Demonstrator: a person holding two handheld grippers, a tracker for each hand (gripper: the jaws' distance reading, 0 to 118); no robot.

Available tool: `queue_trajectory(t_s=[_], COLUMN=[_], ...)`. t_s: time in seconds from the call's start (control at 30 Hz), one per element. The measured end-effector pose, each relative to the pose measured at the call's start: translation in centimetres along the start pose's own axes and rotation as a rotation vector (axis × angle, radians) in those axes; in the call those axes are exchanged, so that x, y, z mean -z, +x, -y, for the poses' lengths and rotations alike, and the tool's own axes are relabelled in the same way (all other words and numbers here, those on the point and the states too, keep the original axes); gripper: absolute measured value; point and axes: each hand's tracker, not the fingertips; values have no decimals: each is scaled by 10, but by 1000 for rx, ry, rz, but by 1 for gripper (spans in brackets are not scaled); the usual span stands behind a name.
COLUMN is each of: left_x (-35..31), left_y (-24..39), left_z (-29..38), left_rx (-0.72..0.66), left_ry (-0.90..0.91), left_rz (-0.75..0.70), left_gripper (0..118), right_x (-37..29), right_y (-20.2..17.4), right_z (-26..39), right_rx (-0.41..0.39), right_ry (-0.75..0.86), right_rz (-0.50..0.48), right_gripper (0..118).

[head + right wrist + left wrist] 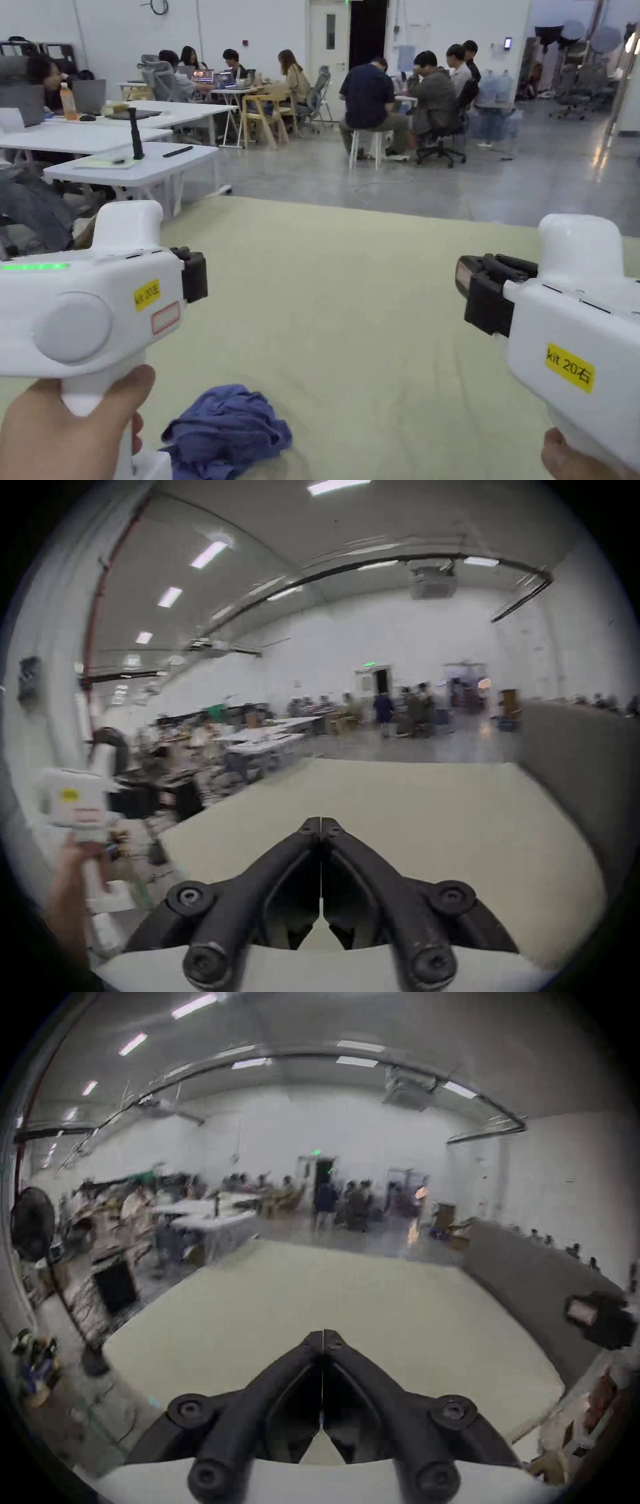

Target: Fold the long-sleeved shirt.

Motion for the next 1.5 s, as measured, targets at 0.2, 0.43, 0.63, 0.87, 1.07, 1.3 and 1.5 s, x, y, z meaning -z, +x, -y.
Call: queue_trajectory(t_s=[0.2,0.43,0.63,0.87,1.07,1.3,1.5], left_x=[67,197,303,280,228,208,254], left_y=[-55,-56,-67,-73,20,193,342], left_z=[65,151,208,154,25,-38,35], left_rx=[-30,-77,-85,-250,-208,-64,128], left_ry=[-261,-501,-751,-596,-329,-207,-386], left_rz=[-37,-47,-129,-29,248,544,562], left_gripper=[91,114,64,27,26,25,25], right_x=[46,61,51,32,12,-39,-86], right_y=[-11,27,64,98,137,160,179], right_z=[42,75,86,82,67,45,55], right_rx=[4,8,25,147,386,367,376], right_ry=[-122,-224,-255,-231,-75,67,95], right_rz=[-216,-195,-120,-125,-241,-176,-112], right_gripper=[0,0,0,0,0,0,0])
